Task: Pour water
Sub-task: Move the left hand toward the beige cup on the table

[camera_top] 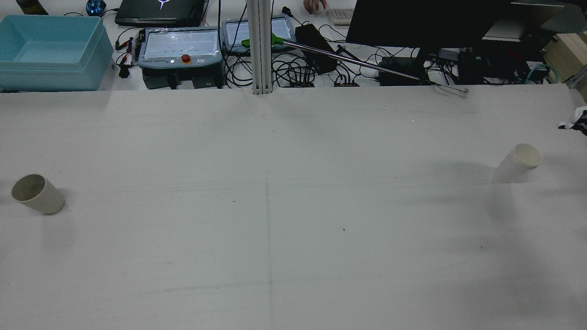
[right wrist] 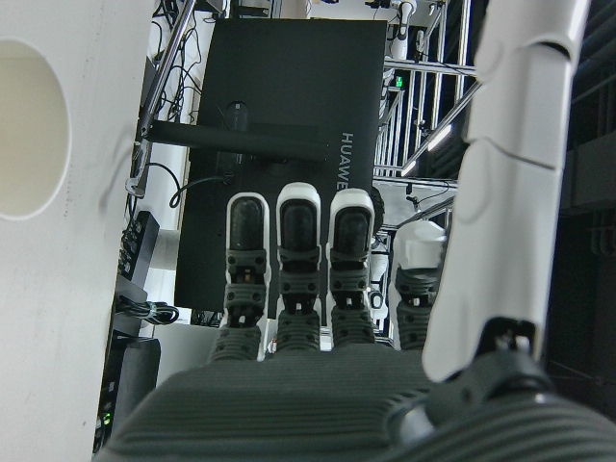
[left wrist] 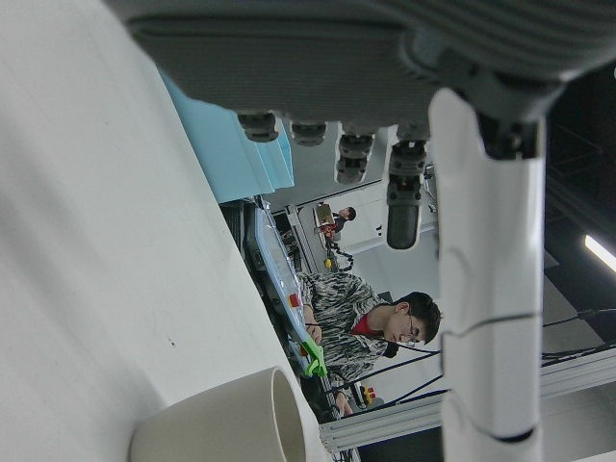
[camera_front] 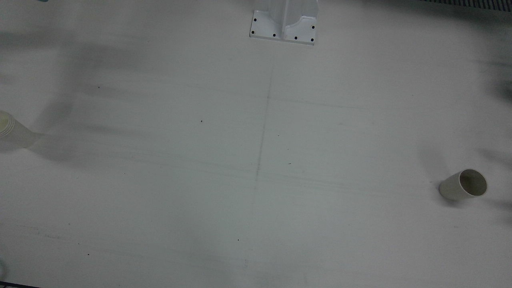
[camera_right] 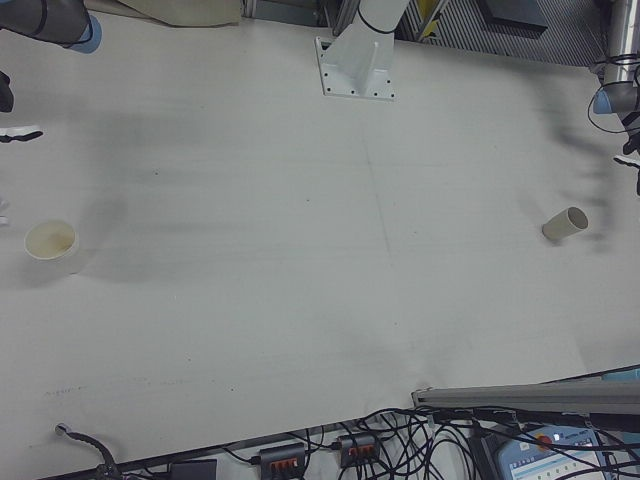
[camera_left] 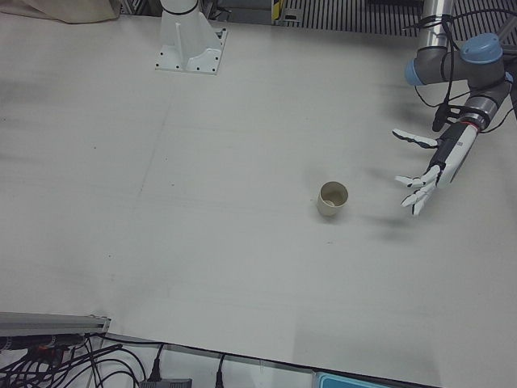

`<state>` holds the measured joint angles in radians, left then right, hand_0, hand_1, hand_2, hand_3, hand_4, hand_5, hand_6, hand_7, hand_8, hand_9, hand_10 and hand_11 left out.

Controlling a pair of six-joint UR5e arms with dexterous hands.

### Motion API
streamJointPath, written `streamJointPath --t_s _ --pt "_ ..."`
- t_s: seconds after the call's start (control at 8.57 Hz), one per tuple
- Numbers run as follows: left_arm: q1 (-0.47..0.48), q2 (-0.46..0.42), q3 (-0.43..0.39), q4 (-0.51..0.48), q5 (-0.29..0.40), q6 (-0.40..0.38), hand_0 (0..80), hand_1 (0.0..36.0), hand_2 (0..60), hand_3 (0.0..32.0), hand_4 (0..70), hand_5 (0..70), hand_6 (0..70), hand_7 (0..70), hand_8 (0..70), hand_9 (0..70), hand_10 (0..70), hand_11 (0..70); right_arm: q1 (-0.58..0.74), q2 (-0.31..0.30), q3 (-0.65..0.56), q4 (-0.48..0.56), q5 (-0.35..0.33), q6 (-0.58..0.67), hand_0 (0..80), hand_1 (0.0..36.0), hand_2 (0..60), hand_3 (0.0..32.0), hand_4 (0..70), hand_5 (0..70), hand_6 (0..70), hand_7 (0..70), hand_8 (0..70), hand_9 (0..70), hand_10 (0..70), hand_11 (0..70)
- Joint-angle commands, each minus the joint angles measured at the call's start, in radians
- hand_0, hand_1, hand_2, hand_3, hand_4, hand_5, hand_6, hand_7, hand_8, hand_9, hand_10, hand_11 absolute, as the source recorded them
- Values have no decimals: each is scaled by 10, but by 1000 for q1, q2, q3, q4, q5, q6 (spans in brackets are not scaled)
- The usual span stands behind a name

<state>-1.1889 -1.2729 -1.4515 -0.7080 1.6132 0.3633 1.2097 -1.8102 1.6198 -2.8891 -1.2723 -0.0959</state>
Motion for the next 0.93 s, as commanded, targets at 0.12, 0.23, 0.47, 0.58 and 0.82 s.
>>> streamJointPath --t_s 0.12,0.23,0.47,0.58,0.82 --pt "112 -91 6 80 -77 29 800 232 0 0 163 350 65 116 28 23 18 56 7 0 5 11 -4 -4 632 120 108 0 602 700 700 700 700 700 582 700" --pt "182 -114 10 94 -134 29 786 226 0 0 138 324 52 98 20 11 5 38 5 0 5 11 -5 -4 636 122 108 0 614 700 700 700 700 700 579 700" --pt "302 -121 10 102 -261 29 738 217 0 0 86 304 19 79 16 2 0 20 16 0 8 11 -7 -4 641 125 101 0 614 700 700 700 700 700 561 700" --pt "307 -132 14 119 -269 28 744 224 0 0 86 307 15 78 14 2 0 21 21 0 8 11 -7 -5 673 139 114 0 617 700 700 700 700 700 556 700" --pt "307 -192 49 145 -269 28 751 228 0 0 103 314 24 82 14 3 0 22 22 0 8 11 -7 -5 686 145 119 0 621 700 700 700 700 700 547 700"
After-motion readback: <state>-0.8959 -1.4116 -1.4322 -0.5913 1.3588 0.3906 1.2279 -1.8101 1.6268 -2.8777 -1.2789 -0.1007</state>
